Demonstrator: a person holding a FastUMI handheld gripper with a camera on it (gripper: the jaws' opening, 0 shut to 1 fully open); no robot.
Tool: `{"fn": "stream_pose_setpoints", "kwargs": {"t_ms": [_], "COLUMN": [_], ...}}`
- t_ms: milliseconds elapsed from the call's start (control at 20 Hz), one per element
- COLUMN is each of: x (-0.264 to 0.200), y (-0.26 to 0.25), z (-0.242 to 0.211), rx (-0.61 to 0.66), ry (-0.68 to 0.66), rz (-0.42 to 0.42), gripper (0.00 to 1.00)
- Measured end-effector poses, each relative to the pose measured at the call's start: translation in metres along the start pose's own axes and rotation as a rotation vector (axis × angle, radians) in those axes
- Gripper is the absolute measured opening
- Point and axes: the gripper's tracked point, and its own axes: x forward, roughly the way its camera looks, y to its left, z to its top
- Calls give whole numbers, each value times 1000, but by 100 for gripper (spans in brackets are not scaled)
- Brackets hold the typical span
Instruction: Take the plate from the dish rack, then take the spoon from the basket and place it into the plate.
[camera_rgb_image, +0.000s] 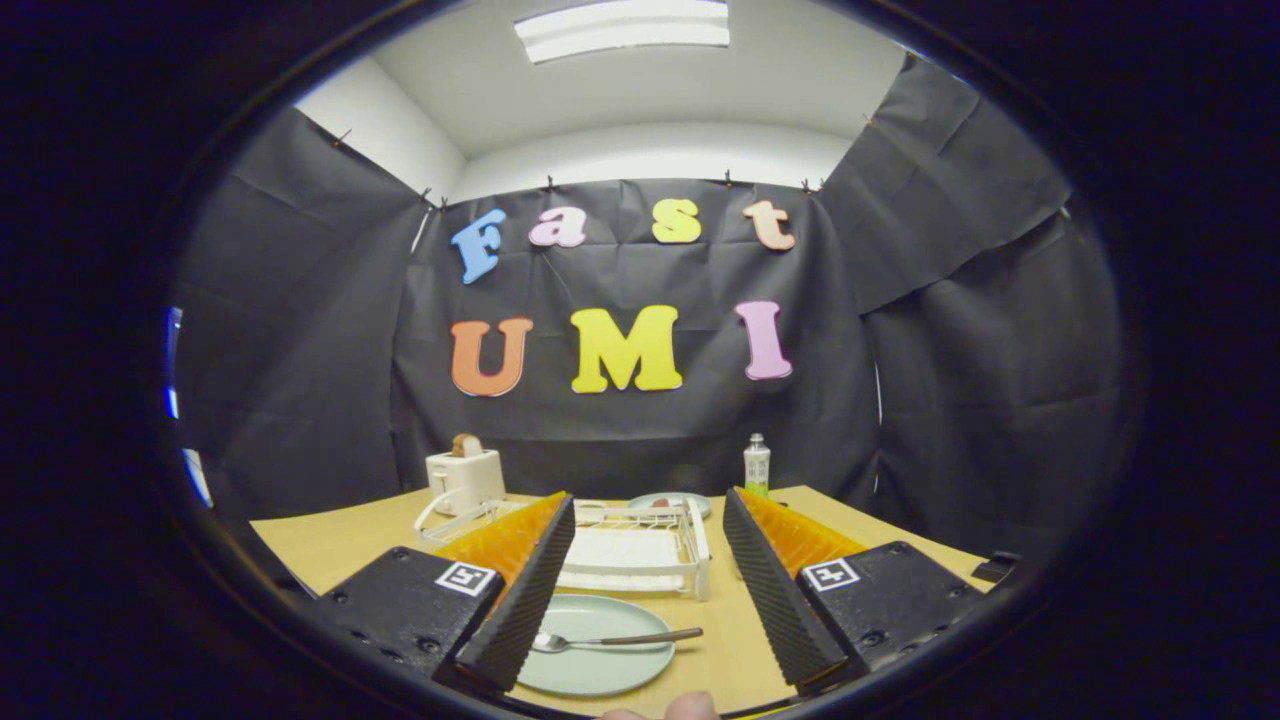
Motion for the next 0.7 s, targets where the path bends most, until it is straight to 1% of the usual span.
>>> {"fn": "stream_pose_setpoints", "kwargs": {"t_ms": [50, 150, 200, 400, 700], "x": [-3, -7, -7, -11, -15], "y": [4, 3, 0, 4, 8], "z": [-2, -1, -4, -15, -43], "rx": [-14, -35, -25, 41, 26], "ry": [-1, -5, -4, 1, 19], "rz": [16, 12, 5, 23, 58], "gripper": [96, 96, 96, 96, 96]}}
